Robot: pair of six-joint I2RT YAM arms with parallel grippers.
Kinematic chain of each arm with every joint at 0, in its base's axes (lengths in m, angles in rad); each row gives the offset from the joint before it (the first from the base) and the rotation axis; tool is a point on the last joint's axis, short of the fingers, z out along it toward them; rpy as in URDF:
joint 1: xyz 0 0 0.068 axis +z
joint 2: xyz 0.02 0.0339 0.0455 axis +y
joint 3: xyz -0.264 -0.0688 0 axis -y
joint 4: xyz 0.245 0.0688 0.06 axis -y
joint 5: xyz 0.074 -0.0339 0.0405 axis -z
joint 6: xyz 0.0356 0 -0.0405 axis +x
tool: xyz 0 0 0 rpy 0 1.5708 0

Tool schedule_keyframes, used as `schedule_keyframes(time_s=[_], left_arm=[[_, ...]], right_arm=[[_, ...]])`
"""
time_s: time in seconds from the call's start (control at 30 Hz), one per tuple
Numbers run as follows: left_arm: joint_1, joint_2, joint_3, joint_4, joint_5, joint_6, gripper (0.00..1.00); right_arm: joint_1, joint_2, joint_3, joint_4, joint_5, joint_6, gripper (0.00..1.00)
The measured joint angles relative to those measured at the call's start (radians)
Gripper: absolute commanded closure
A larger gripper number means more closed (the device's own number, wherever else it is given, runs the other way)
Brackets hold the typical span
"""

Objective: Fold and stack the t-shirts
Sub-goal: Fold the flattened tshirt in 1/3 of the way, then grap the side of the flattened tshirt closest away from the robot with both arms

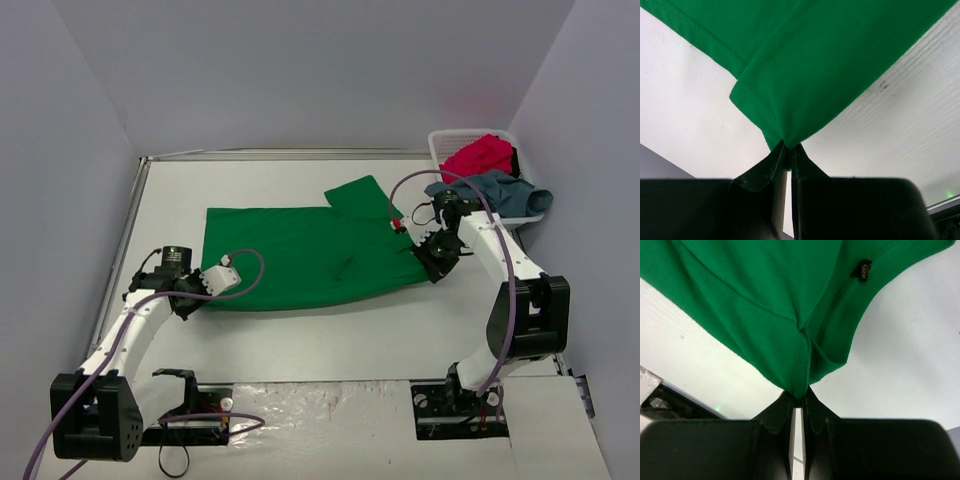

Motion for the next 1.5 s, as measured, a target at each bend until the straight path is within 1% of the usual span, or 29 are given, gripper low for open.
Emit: schedule_keyframes(time_s=[0.4,0.43,0.47,0.5,0.53,0.57,0.6,0.63,0.7,0.77,0.87,0.9,0.93,0.97,1.07,1.13,1.3,1.37,1.47,1.5], left_arm=[[0.000,0.019,0.027,-0.050,0.014,0.029,0.98],[0.000,0.018,0.033,-0.058,0.017,0.031,0.97],[0.000,0.017,0.038,-0.065,0.020,0.034,0.93],[0.000,0.014,0.043,-0.073,0.024,0.037,0.77],[0.000,0.010,0.048,-0.083,0.028,0.043,0.72],[0.000,0.005,0.054,-0.095,0.034,0.045,0.68],[0.000,0.000,0.063,-0.110,0.038,0.049,0.62],[0.000,-0.006,0.072,-0.124,0.043,0.055,0.59],[0.000,-0.021,0.093,-0.153,0.055,0.063,0.48],[0.000,-0.029,0.127,-0.187,0.067,0.072,0.48],[0.000,-0.018,0.201,-0.222,0.082,0.079,0.48],[0.000,-0.006,0.239,-0.232,0.088,0.078,0.45],[0.005,0.009,0.274,-0.234,0.097,0.077,0.40],[0.010,0.025,0.308,-0.228,0.105,0.068,0.39],[0.027,0.103,0.412,-0.188,0.144,-0.003,0.39],[0.045,0.186,0.487,-0.171,0.177,-0.056,0.39],[0.106,0.508,0.732,-0.073,0.307,-0.205,0.39],[0.130,0.647,0.848,-0.078,0.357,-0.245,0.40],[0.166,0.898,1.095,-0.107,0.439,-0.299,0.42],[0.179,0.973,1.173,-0.115,0.467,-0.318,0.42]], right_arm=[[0.000,-0.048,-0.039,-0.106,-0.016,-0.053,1.00],[0.000,-0.051,-0.042,-0.112,-0.016,-0.056,0.85],[0.000,-0.054,-0.045,-0.116,-0.017,-0.056,0.65],[0.000,-0.056,-0.047,-0.122,-0.017,-0.058,0.52],[0.000,-0.056,-0.049,-0.126,-0.017,-0.061,0.46],[0.000,-0.056,-0.050,-0.129,-0.016,-0.070,0.44],[0.000,-0.056,-0.050,-0.132,-0.016,-0.074,0.43],[0.000,-0.056,-0.050,-0.133,-0.017,-0.075,0.41],[0.000,-0.056,-0.047,-0.138,-0.017,-0.079,0.39],[0.000,-0.048,-0.018,-0.162,-0.017,-0.088,0.38],[0.000,-0.014,0.082,-0.193,-0.017,-0.096,0.37],[0.000,0.001,0.123,-0.195,-0.018,-0.097,0.37],[0.000,0.020,0.170,-0.204,-0.018,-0.098,0.37],[0.000,0.037,0.213,-0.202,-0.021,-0.098,0.37],[0.000,0.103,0.350,-0.188,-0.042,-0.092,0.37],[0.000,0.160,0.439,-0.177,-0.071,-0.084,0.37],[-0.001,0.389,0.695,-0.144,-0.184,-0.059,0.40],[-0.001,0.505,0.814,-0.153,-0.228,-0.053,0.41],[-0.001,0.665,0.949,-0.166,-0.280,-0.054,0.41],[-0.001,0.702,0.968,-0.167,-0.291,-0.055,0.41]])
